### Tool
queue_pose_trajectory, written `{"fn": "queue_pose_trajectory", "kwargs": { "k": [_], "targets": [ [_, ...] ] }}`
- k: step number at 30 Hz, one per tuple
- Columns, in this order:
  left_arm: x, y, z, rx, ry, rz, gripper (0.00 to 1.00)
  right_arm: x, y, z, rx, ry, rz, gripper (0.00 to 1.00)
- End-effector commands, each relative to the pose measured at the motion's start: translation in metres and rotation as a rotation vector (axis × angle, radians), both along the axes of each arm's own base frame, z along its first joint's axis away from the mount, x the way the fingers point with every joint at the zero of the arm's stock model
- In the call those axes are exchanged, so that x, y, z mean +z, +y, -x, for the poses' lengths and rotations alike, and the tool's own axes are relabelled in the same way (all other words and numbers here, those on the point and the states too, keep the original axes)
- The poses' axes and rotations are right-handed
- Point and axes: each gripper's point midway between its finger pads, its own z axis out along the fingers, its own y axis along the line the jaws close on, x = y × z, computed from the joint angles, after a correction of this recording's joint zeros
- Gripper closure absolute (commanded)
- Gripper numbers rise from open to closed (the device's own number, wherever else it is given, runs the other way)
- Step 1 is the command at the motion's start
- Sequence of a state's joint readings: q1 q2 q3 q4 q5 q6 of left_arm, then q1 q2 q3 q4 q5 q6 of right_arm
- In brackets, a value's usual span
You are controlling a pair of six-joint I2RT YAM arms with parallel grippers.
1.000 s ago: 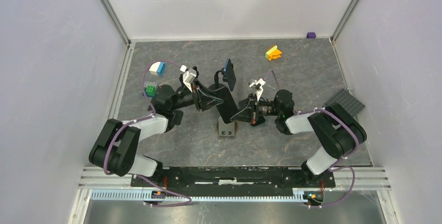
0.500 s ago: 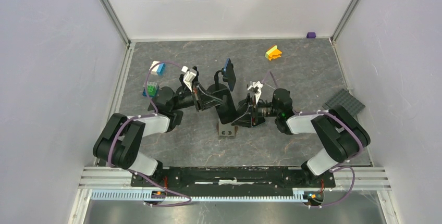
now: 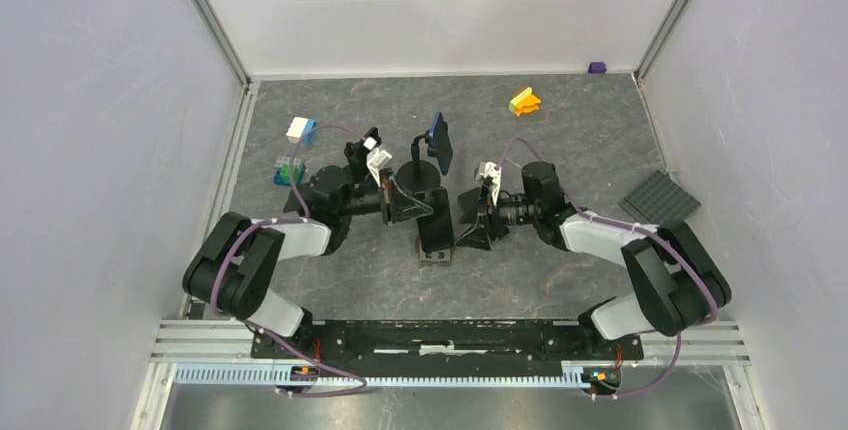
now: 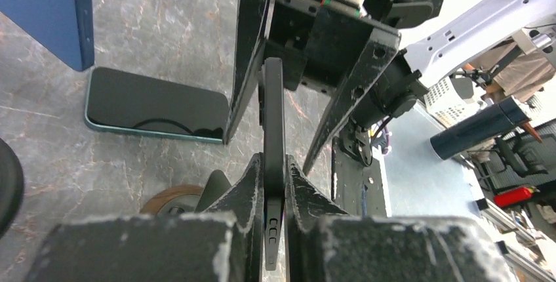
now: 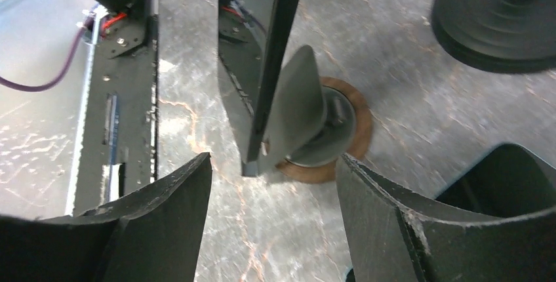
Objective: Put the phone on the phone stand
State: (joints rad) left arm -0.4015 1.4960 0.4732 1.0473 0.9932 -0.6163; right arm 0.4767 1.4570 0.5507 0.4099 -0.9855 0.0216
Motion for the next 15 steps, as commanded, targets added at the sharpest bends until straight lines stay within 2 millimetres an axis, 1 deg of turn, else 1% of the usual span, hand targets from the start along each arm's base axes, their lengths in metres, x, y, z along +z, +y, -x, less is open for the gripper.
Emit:
{"fn": "queue_pose_trajectory", "kwargs": {
  "k": [1, 5, 10, 15],
  "targets": [
    [0.006, -0.010, -0.002, -0.065, -0.105, 0.002, 0.98, -0.001, -0.019, -0.012, -0.025, -0.111, 0.075, 0.26],
    [-0.003, -0.013, -0.001, -0.088, -0.107, -0.035, 0.98, -0.005, -0.026, -0.011, -0.021, -0.137, 0.114, 0.26],
    [-0.020, -0.016, -0.003, -0.111, -0.109, -0.118, 0.98, -0.009, -0.028, -0.009, -0.009, -0.139, 0.133, 0.26],
    [-0.030, -0.017, -0.003, -0.148, -0.081, -0.150, 0.98, -0.015, -0.030, -0.007, -0.004, -0.133, 0.151, 0.26]
  ]
}}
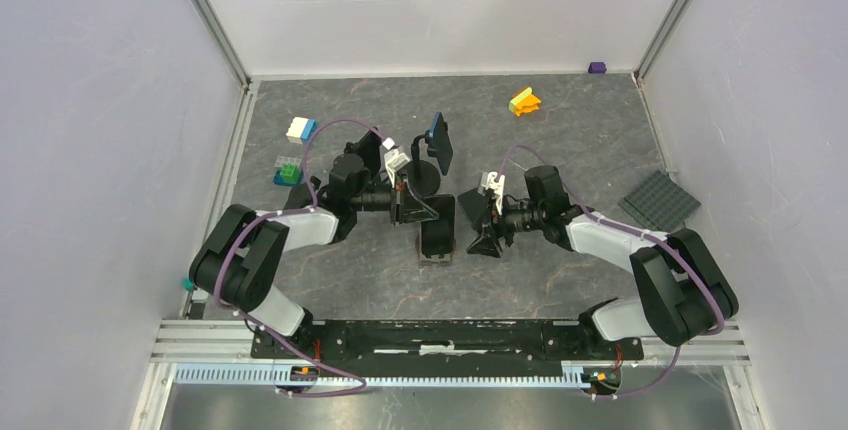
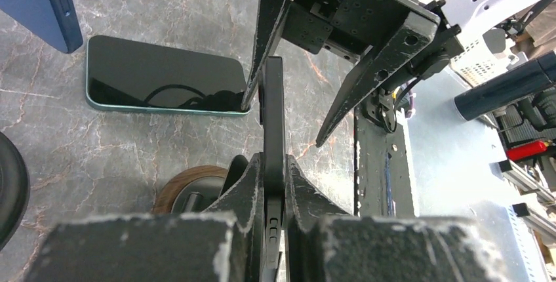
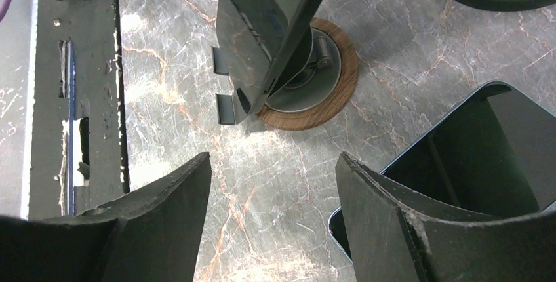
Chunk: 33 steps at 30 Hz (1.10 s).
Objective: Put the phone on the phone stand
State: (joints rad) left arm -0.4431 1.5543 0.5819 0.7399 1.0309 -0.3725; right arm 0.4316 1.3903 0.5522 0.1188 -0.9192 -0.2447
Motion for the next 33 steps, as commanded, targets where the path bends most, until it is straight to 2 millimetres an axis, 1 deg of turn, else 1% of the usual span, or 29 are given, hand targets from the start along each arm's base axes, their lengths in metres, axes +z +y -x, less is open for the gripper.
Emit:
{"fn": "queue_pose_trajectory", "kwargs": {
  "k": [1, 8, 13, 15, 18, 19, 23, 27, 33],
  "targets": [
    [-0.001, -0.004, -0.002, -0.065, -0.064, -0.022, 0.98, 0.009, 0.001, -0.010, 0.010, -0.064, 0.006, 0.26],
    [-0.014, 0.000, 0.004, -0.078, -0.061, -0.049, 0.98, 0.005, 0.000, -0.009, 0.016, -0.058, 0.015, 0.25],
    [-0.023, 0.000, 0.002, -0.076, -0.047, -0.062, 0.98, 0.003, 0.000, -0.008, 0.023, -0.049, 0.017, 0.25],
    [-0.025, 0.000, 0.000, -0.068, -0.051, -0.066, 0.91, 0.003, 0.000, -0.008, 0.026, -0.050, 0.017, 0.25],
    [-0.029, 0.000, -0.003, -0.055, -0.054, -0.074, 0.78, 0.003, 0.000, -0.007, 0.029, -0.049, 0.017, 0.25],
    [-0.031, 0.001, -0.004, -0.048, -0.052, -0.078, 0.75, 0.002, 0.001, -0.007, 0.032, -0.046, 0.017, 0.25],
    [-0.034, 0.002, -0.005, -0.032, -0.058, -0.080, 0.67, 0.001, 0.001, -0.005, 0.038, -0.040, 0.016, 0.25],
    [-0.031, 0.003, -0.008, -0.012, -0.074, -0.083, 0.63, 0.001, 0.001, -0.006, 0.041, -0.037, 0.016, 0.25],
    [-0.025, 0.007, -0.010, 0.012, -0.110, -0.095, 0.62, 0.001, 0.001, -0.006, 0.043, -0.035, 0.015, 0.25]
  ]
}}
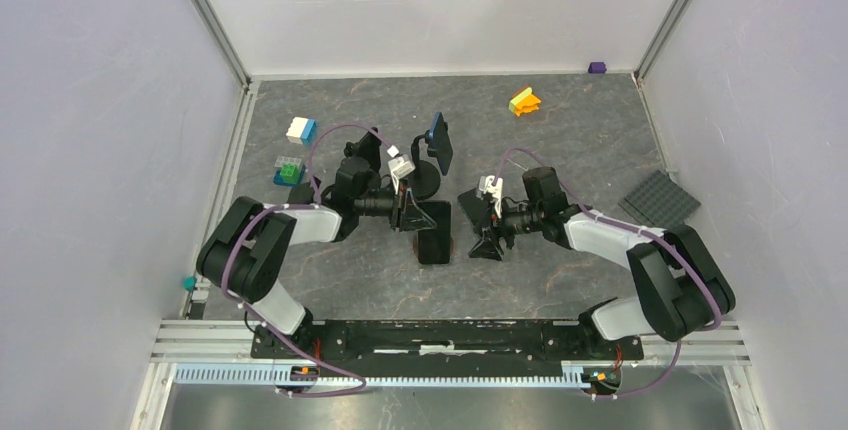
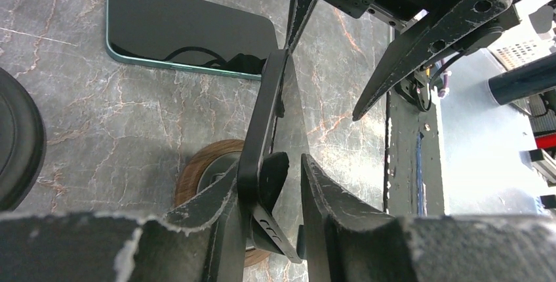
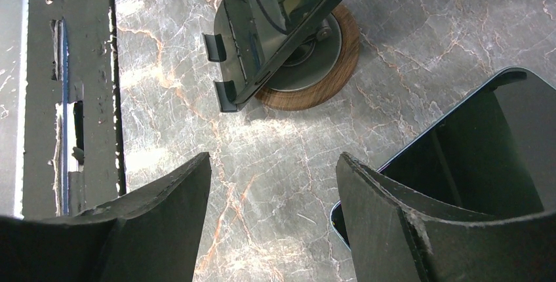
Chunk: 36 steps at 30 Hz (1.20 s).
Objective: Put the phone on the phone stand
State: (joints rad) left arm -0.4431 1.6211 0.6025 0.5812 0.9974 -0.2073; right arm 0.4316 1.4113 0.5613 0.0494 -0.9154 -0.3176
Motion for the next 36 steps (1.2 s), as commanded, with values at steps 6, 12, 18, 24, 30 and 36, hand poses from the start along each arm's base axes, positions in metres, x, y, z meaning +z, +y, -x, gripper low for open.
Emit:
{"fn": "queue_pose_trajectory", "kwargs": {
  "k": [6, 12, 18, 24, 30, 36],
  "targets": [
    [0.025, 0.008, -0.004, 0.005, -0.198, -0.011, 0.56, 0.012, 0.007, -0.012, 0.017, -0.039, -0.026, 0.25],
    [0.026, 0.012, -0.006, 0.020, -0.228, -0.042, 0.49, 0.012, 0.007, -0.012, 0.019, -0.033, -0.027, 0.25],
    [0.024, 0.017, -0.018, 0.079, -0.259, -0.089, 0.43, 0.012, 0.007, -0.011, 0.020, -0.032, -0.028, 0.25],
    [0.025, 0.021, -0.029, 0.135, -0.282, -0.115, 0.31, 0.011, 0.007, -0.011, 0.023, -0.028, -0.027, 0.25],
    [0.033, 0.022, -0.033, 0.158, -0.308, -0.113, 0.21, 0.011, 0.007, -0.013, 0.017, -0.036, -0.019, 0.25],
    [0.046, 0.027, -0.035, 0.182, -0.364, -0.125, 0.14, 0.014, 0.003, -0.021, -0.011, -0.080, 0.013, 0.25]
  ]
}}
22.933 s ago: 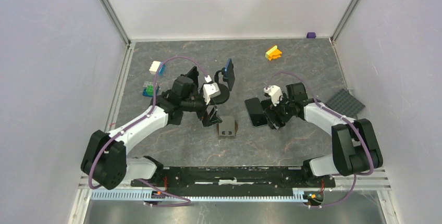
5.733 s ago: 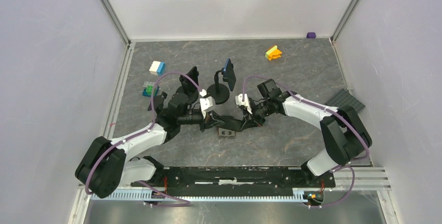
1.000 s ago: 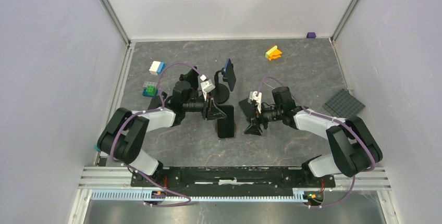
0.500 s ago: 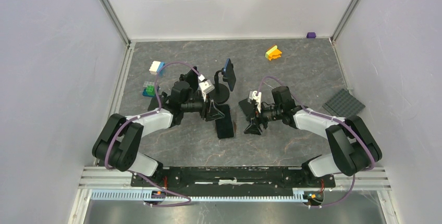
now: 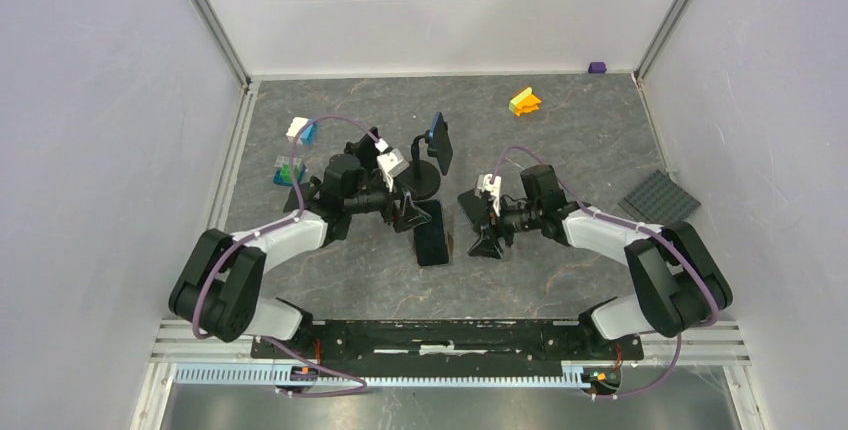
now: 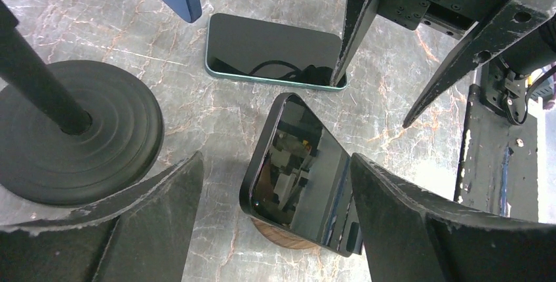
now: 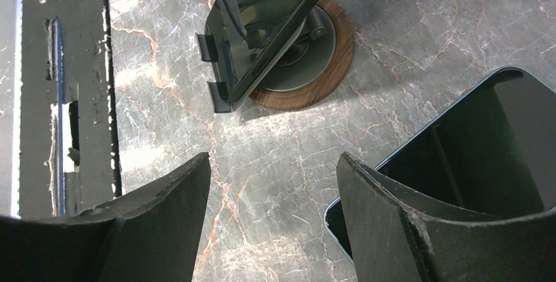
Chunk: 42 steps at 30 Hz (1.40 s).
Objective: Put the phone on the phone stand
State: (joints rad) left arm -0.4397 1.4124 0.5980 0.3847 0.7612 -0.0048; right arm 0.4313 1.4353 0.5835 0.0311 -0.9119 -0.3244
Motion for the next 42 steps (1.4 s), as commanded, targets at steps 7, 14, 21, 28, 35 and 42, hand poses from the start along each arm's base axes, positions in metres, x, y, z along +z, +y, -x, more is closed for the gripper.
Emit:
{"fn": "queue_pose_trajectory", "kwargs": {
  "k": [7, 14, 21, 28, 35, 42],
  "targets": [
    [0.054, 0.019, -0.003, 0.055, -0.213, -0.052, 0.01, 0.036, -0.011, -0.044, -0.103, -0.246, 0.060, 0.19],
    [0.078, 0.051, 0.011, 0.127, -0.181, -0.207, 0.00, 0.047, -0.032, -0.056, -0.181, -0.255, 0.095, 0.12],
    [0.106, 0.119, 0.016, 0.374, -0.210, -0.441, 0.00, 0.061, -0.048, -0.066, -0.260, -0.316, 0.122, 0.02],
    [0.092, 0.189, 0.022, 0.582, -0.142, -0.642, 0.00, 0.073, -0.051, -0.063, -0.286, -0.340, 0.091, 0.02],
    [0.097, 0.229, 0.012, 0.736, -0.117, -0.661, 0.02, 0.070, -0.047, -0.053, -0.247, -0.330, 0.062, 0.02],
    [0.073, 0.237, -0.005, 0.726, -0.026, -0.703, 0.19, 0.067, -0.043, -0.047, -0.207, -0.301, 0.048, 0.02]
  ]
}}
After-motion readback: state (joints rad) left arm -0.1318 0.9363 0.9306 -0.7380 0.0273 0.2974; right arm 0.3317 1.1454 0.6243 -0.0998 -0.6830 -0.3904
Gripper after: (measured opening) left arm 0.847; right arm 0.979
